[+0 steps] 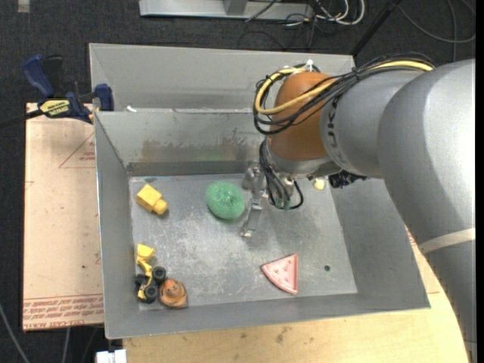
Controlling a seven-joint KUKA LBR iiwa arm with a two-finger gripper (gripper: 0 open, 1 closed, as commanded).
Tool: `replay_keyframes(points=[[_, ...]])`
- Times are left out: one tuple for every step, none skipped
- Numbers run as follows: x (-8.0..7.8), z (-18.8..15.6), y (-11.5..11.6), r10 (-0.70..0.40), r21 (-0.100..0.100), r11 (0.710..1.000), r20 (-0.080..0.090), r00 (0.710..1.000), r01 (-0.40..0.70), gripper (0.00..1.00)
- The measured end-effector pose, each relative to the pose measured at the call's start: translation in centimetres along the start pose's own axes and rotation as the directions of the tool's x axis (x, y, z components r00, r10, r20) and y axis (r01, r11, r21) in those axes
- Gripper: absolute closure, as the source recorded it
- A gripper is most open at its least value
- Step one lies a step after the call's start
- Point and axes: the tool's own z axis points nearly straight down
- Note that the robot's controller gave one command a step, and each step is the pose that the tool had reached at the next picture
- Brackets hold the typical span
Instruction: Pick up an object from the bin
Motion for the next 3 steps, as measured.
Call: replay_keyframes(points=[[-0.4,-1.6,0.9,-0.02,0.0,1.0,-0.001,1.0,0.02,0.0],[0.1,-0.5,3.4,-0.116,0.0,0.993,0.0,0.993,0.116,0.0],[0.9,-0.2,3.9,-0.193,0.0,0.981,-0.002,0.981,0.193,1.0]])
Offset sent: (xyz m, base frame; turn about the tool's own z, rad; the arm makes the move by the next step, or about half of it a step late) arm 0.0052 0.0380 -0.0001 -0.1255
